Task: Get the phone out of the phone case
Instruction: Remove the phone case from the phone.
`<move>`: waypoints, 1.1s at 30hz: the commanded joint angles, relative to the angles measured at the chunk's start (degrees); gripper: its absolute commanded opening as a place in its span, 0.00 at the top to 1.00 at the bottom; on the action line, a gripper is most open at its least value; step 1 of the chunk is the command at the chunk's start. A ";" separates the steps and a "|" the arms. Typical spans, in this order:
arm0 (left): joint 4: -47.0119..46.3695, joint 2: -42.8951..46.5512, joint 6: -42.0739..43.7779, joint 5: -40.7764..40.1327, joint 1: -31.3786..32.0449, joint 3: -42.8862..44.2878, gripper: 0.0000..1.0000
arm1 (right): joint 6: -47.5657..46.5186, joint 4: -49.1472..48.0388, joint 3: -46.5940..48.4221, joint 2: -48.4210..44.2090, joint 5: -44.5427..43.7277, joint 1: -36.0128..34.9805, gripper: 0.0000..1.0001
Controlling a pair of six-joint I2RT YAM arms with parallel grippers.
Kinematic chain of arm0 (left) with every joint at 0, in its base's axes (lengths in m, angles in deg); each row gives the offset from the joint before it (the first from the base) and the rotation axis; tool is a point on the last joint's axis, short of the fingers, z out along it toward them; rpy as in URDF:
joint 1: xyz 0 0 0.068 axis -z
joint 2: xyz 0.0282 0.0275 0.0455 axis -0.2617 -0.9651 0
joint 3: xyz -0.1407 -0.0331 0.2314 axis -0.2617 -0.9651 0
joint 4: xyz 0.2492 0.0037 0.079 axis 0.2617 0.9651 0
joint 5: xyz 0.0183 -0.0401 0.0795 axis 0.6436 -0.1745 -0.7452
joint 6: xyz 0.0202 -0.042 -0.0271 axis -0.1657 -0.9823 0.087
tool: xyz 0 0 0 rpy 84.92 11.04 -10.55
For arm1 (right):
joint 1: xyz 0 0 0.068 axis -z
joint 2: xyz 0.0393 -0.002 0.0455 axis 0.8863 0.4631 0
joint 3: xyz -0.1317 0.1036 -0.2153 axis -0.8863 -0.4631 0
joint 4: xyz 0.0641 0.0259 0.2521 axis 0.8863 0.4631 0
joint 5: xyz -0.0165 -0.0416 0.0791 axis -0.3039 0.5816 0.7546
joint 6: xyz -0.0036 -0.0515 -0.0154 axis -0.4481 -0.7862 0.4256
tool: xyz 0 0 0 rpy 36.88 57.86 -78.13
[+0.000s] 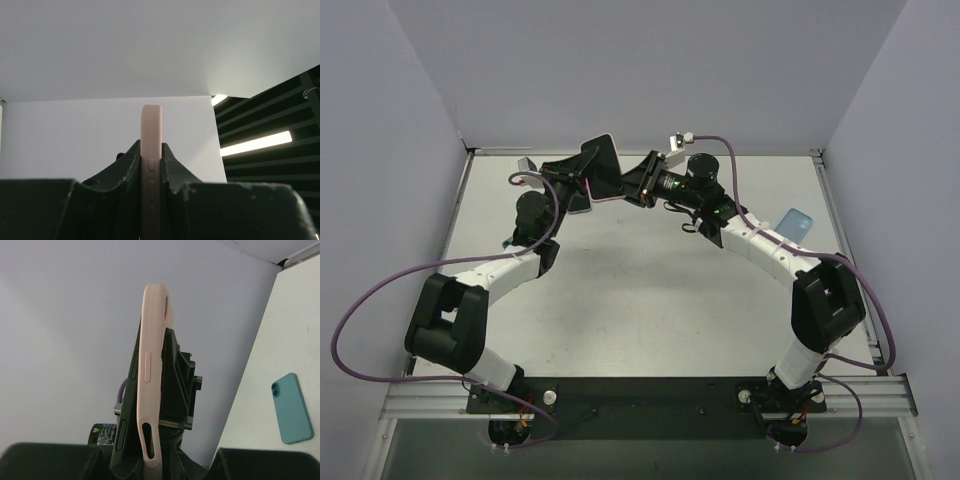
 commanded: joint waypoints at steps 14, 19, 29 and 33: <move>-30.46 0.56 -2.58 18.41 9.51 -4.79 0.73 | -1.47 13.35 -10.68 -3.82 -3.54 4.94 1.00; -29.14 -0.05 0.07 20.69 9.51 -11.47 0.28 | -8.15 17.86 -15.07 -7.08 -3.37 7.85 1.00; -25.99 -1.82 5.24 26.06 9.42 -20.78 0.17 | -27.73 41.97 -15.26 -13.58 -13.98 10.67 1.00; -15.12 3.09 10.17 26.05 9.07 -22.99 0.16 | -34.52 50.36 -12.18 -14.99 -25.04 10.75 1.00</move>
